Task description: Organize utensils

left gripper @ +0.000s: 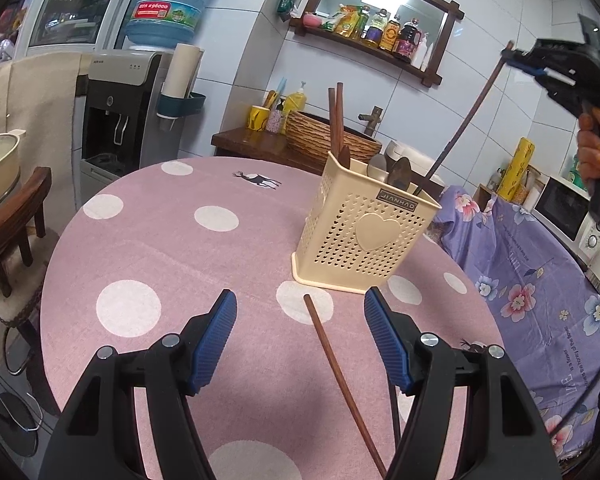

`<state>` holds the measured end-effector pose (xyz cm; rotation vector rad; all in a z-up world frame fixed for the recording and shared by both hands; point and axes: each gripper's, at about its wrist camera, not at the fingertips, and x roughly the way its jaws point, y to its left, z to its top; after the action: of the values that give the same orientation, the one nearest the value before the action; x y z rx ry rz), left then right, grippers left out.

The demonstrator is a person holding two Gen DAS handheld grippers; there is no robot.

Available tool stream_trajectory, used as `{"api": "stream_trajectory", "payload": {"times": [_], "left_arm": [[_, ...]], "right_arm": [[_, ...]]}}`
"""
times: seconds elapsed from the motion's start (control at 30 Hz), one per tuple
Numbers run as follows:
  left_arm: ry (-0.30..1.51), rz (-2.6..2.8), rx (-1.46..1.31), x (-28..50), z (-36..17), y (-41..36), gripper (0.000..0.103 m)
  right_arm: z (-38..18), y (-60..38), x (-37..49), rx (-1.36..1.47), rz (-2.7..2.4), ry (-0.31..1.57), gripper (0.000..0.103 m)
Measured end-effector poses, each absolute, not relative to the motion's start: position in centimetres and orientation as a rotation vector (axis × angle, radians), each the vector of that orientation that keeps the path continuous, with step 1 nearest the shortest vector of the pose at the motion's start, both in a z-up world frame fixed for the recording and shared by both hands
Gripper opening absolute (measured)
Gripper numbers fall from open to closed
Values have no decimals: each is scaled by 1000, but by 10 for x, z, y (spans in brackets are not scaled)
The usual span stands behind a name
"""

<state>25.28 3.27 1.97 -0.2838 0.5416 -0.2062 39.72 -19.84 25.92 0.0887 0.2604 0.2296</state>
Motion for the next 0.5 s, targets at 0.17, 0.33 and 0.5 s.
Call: {"api": "stream_trajectory", "payload": {"times": [0.17, 0.33, 0.5], "left_arm": [[562, -192, -283, 253, 13, 39, 66], [578, -195, -287, 255, 9, 39, 66], [587, -202, -279, 256, 7, 37, 66]], "right_arm": [[219, -193, 416, 116, 223, 354, 8], [187, -189, 430, 120, 225, 442, 8], [163, -190, 436, 115, 203, 484, 8]]}}
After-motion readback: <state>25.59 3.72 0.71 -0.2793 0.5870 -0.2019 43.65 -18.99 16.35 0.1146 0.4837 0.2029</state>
